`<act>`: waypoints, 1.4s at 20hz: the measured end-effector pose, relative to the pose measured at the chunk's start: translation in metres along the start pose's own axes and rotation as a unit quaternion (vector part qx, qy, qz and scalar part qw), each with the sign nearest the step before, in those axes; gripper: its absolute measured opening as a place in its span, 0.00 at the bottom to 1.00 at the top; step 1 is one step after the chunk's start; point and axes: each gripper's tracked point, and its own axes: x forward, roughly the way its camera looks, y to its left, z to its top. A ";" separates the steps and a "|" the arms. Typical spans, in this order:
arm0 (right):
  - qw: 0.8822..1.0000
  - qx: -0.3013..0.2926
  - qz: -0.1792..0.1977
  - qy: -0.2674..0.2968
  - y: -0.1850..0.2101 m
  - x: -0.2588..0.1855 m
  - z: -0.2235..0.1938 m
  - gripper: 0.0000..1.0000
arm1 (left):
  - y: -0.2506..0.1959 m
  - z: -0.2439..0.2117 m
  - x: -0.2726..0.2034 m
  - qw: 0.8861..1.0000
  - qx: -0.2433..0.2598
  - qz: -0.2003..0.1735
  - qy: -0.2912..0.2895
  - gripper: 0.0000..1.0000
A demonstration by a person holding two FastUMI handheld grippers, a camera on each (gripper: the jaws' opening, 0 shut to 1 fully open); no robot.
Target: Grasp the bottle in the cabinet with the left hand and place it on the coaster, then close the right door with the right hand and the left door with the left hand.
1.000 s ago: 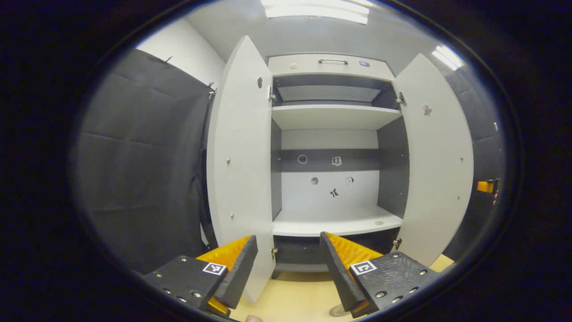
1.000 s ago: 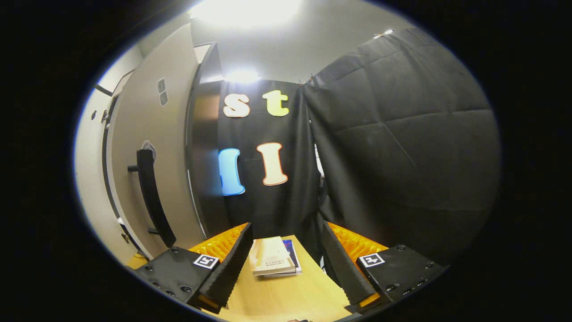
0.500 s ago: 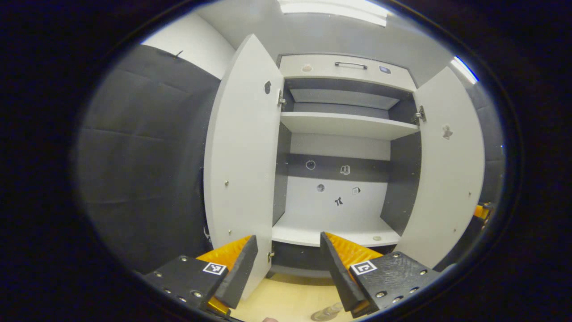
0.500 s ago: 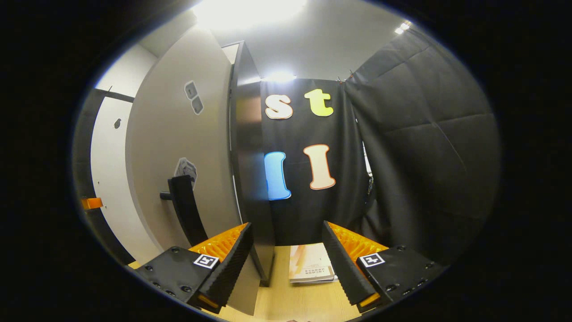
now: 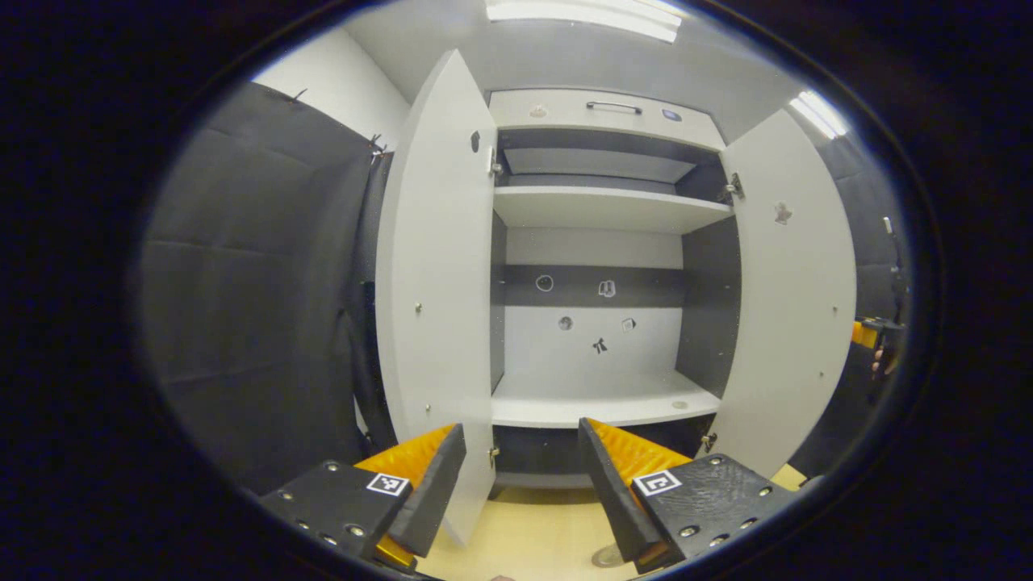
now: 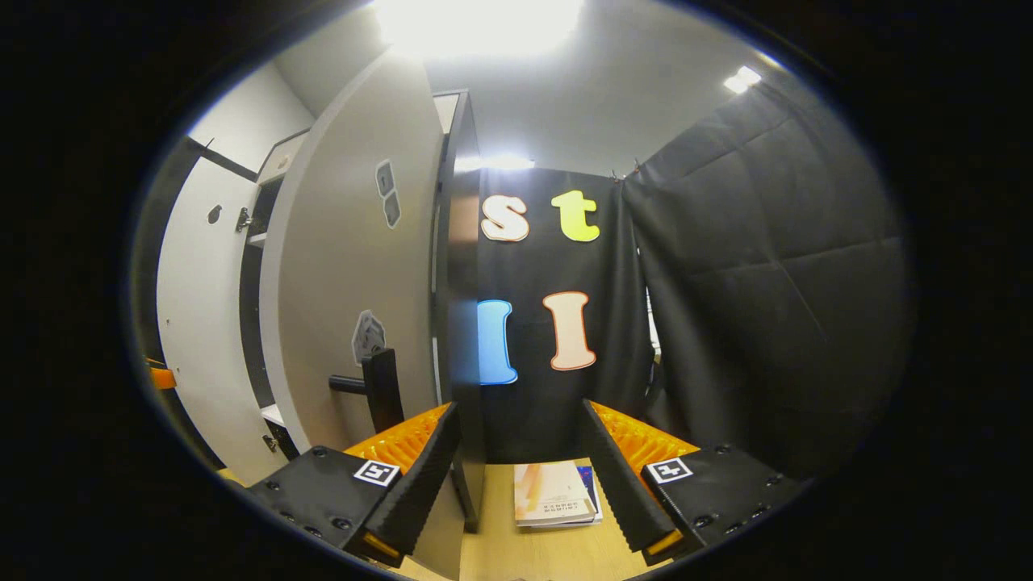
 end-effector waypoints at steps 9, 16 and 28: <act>1.000 0.023 -0.019 -0.009 0.055 -0.015 -0.004 0.95 | 0.028 -0.010 -0.006 1.000 -0.001 -0.031 -0.002 0.85; 0.999 0.037 0.018 -0.013 0.112 -0.007 -0.008 0.95 | 0.046 -0.003 -0.024 0.999 0.013 -0.039 -0.032 0.85; 0.999 0.033 0.033 0.011 0.159 0.007 -0.034 0.92 | 0.109 -0.009 -0.047 0.999 -0.025 0.014 -0.042 0.89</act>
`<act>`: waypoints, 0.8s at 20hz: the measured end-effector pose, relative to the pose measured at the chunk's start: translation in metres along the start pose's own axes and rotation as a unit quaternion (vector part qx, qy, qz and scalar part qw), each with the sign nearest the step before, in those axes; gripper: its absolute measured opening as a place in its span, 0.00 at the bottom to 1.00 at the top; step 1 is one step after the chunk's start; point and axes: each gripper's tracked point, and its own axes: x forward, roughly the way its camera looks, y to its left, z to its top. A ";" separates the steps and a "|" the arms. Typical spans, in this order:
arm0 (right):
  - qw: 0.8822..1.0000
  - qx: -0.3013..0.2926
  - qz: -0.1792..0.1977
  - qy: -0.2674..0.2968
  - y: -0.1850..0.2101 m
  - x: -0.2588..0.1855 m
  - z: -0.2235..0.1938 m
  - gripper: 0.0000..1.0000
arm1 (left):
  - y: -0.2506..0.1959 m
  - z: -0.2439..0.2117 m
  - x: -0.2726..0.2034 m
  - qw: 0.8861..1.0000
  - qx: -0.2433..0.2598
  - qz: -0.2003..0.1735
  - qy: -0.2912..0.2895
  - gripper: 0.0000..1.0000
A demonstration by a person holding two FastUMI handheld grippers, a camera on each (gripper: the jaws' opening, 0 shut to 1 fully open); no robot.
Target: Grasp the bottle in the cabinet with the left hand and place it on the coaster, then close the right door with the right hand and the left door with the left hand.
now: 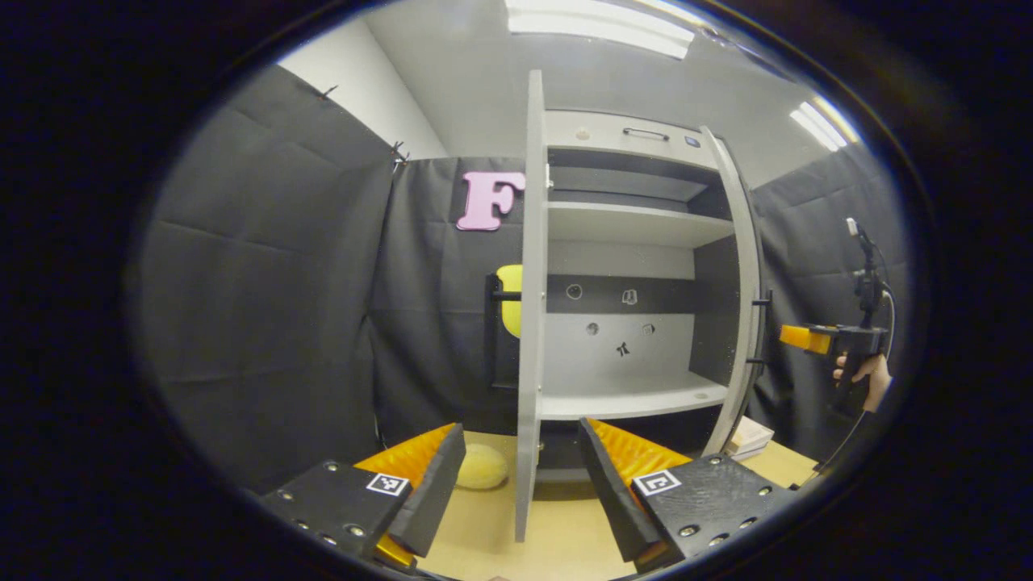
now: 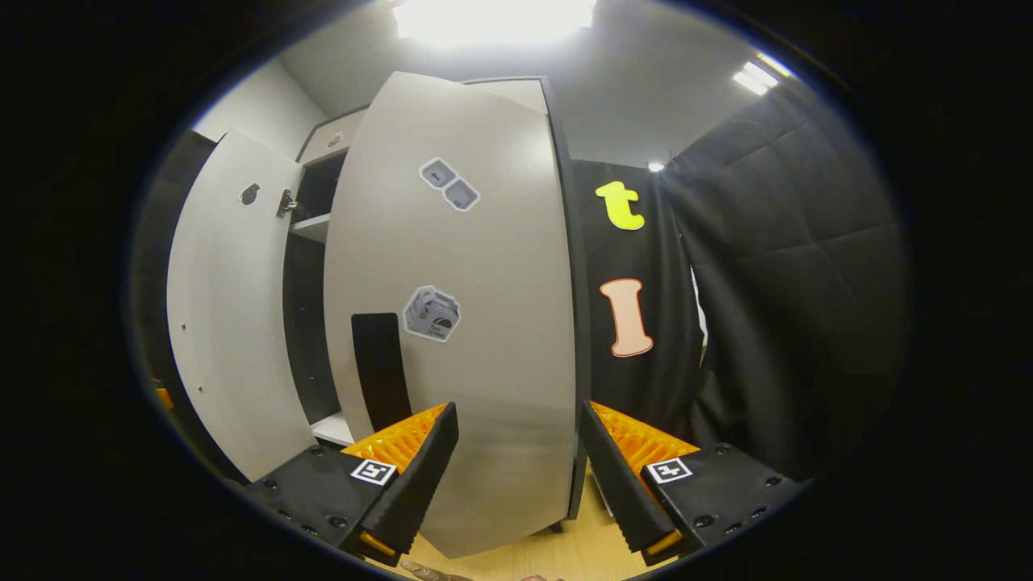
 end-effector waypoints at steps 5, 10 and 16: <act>0.999 0.019 -0.035 0.031 -0.021 -0.007 -0.026 0.96 | 0.041 0.006 0.014 0.999 -0.018 0.035 -0.007 0.85; 0.996 -0.005 -0.077 0.050 -0.046 -0.022 -0.047 0.97 | 0.088 0.024 0.030 0.998 -0.015 0.054 -0.031 0.81; 0.994 -0.016 -0.091 0.059 -0.047 -0.042 -0.065 0.97 | 0.118 0.042 0.072 0.999 -0.003 0.021 -0.035 0.89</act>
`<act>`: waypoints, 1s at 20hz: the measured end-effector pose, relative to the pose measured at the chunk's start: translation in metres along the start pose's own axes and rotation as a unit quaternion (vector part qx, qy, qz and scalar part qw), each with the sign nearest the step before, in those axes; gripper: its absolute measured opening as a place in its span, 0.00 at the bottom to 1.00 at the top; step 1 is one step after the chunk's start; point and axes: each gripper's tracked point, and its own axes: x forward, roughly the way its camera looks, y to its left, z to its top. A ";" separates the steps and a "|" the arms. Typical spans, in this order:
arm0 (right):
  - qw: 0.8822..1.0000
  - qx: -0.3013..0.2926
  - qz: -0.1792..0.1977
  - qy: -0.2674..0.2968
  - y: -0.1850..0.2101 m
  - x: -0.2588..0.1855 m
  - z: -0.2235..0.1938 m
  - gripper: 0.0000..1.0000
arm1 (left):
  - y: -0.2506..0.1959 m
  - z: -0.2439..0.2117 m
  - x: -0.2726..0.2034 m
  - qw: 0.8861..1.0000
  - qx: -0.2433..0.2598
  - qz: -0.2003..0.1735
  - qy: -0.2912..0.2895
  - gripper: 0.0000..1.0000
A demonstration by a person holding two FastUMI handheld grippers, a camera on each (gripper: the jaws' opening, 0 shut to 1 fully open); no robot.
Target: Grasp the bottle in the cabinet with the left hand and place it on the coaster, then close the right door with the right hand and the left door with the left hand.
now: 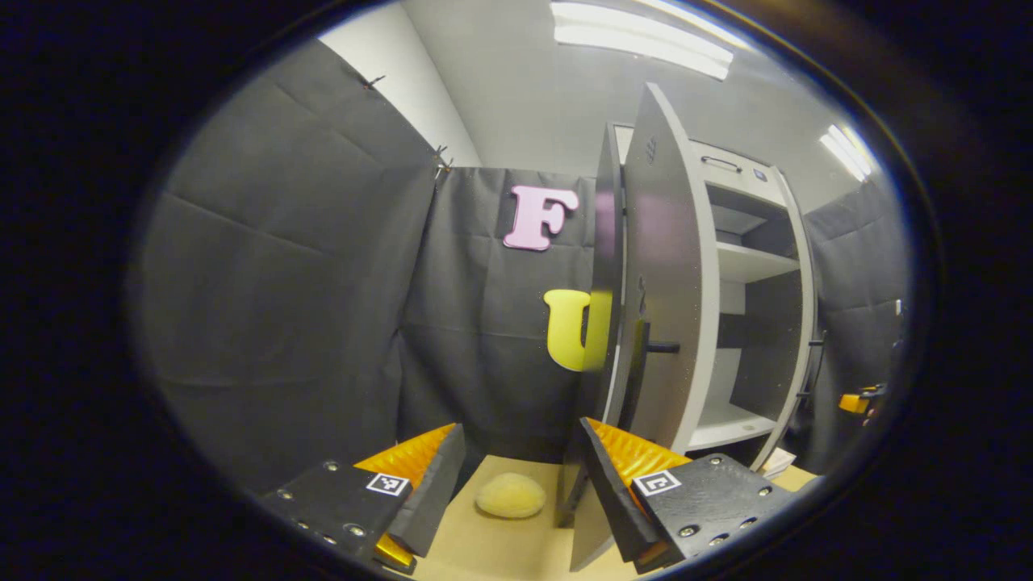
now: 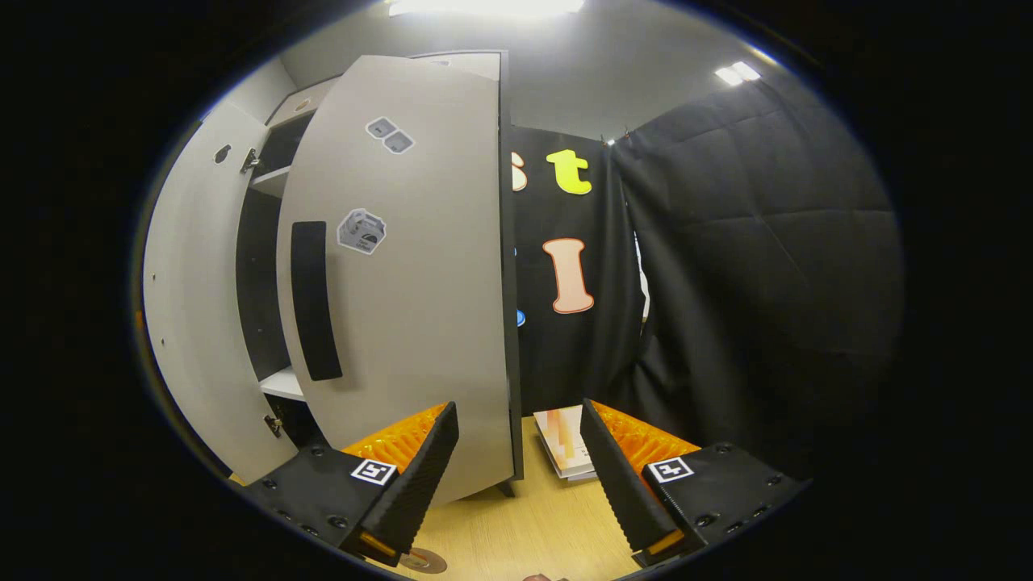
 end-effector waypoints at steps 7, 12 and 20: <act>0.999 0.008 -0.022 0.023 -0.004 -0.019 -0.026 0.97 | -0.019 0.003 0.067 0.997 0.042 -0.067 0.016 0.85; 0.998 0.019 -0.052 0.040 -0.020 -0.031 -0.044 0.97 | -0.035 -0.003 0.091 0.994 0.049 -0.090 0.027 0.89; 0.996 0.040 -0.061 0.056 -0.021 -0.034 -0.062 0.97 | -0.081 -0.002 0.082 0.990 0.055 -0.129 0.034 0.84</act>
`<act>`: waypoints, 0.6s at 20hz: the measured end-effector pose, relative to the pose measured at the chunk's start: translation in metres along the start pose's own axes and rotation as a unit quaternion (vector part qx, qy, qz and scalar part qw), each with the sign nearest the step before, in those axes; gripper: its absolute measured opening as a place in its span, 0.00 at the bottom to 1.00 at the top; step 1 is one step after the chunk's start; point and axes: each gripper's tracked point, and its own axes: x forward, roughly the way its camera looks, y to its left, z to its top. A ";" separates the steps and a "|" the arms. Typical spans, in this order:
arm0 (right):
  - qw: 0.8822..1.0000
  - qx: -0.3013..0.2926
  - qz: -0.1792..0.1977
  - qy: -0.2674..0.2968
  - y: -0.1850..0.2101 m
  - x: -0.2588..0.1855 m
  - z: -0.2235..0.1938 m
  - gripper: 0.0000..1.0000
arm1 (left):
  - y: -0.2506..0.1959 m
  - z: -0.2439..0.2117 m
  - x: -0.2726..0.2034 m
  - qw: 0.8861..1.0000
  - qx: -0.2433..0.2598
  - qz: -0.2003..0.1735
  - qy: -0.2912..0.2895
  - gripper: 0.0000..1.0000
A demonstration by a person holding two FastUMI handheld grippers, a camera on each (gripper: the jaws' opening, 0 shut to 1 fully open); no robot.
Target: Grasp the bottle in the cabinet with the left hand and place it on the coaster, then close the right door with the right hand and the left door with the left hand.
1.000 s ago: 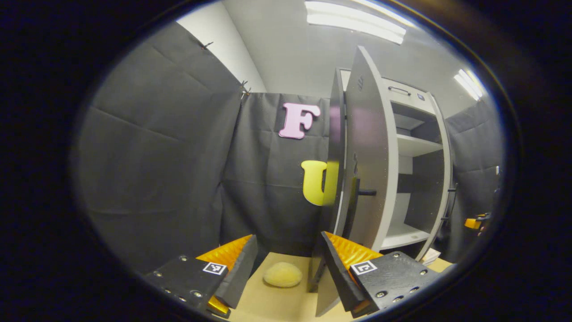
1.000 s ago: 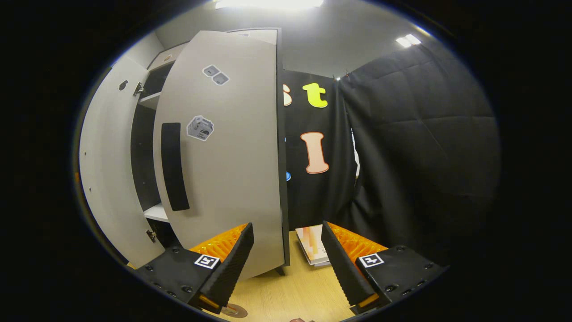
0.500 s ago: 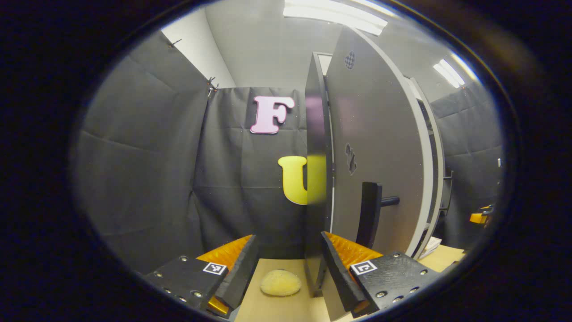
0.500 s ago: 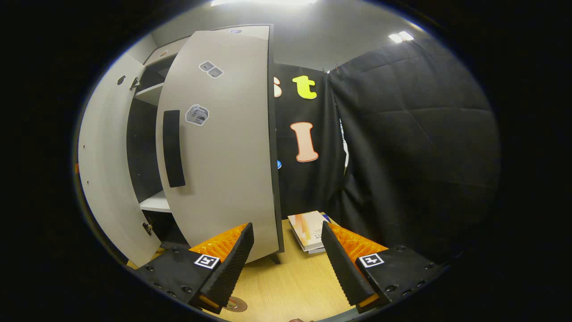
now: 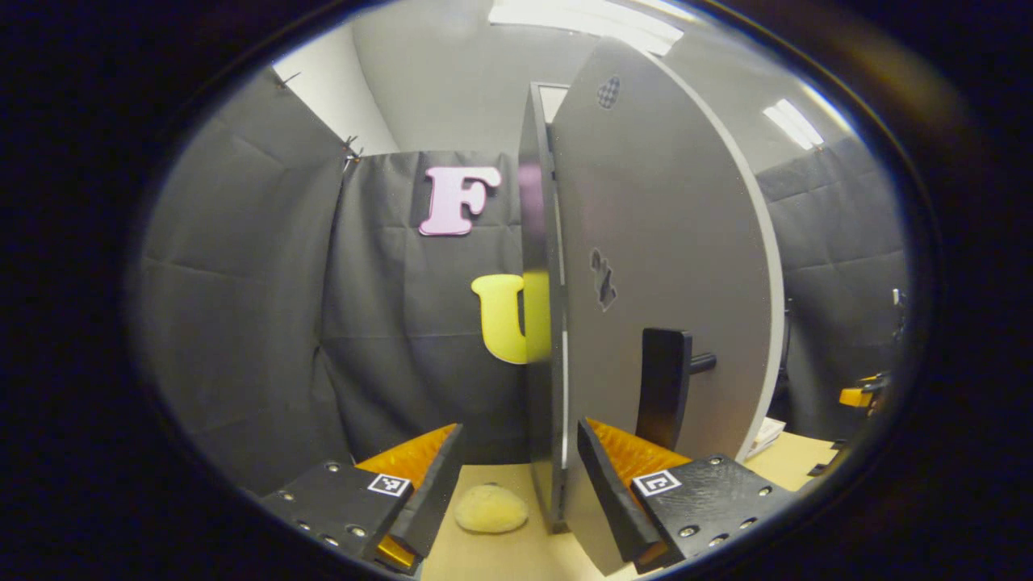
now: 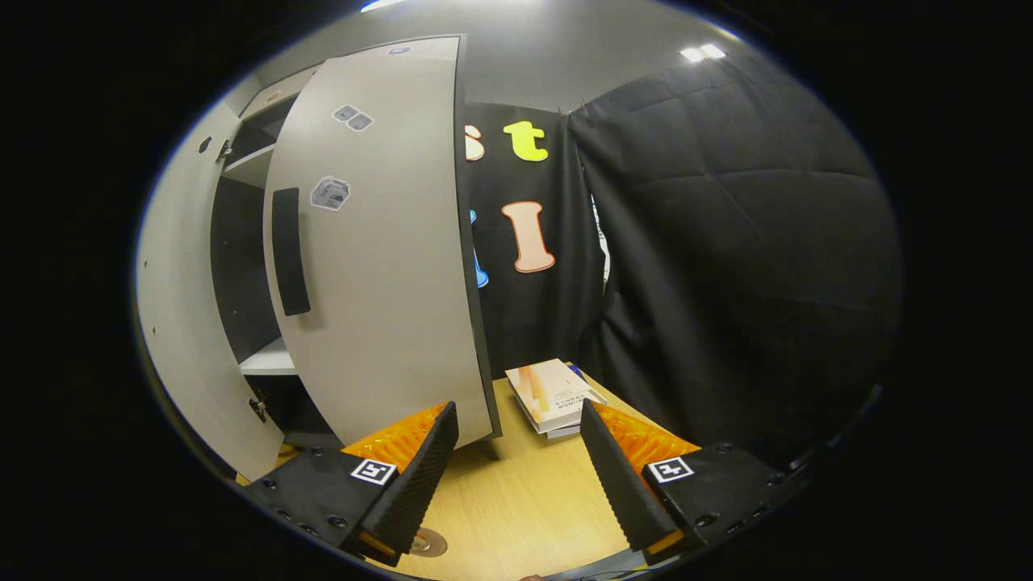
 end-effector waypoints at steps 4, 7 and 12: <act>1.000 0.003 -0.002 -0.001 0.000 -0.004 -0.005 0.97 | -0.033 0.000 0.006 1.000 -0.008 0.006 0.010 0.84; 1.000 0.002 -0.009 0.005 -0.006 -0.012 -0.012 0.97 | -0.049 0.003 0.008 0.999 0.001 0.036 0.006 0.84; 1.000 0.002 -0.017 0.017 -0.020 -0.023 -0.022 0.97 | -0.088 0.005 0.022 0.999 0.002 0.042 -0.006 0.84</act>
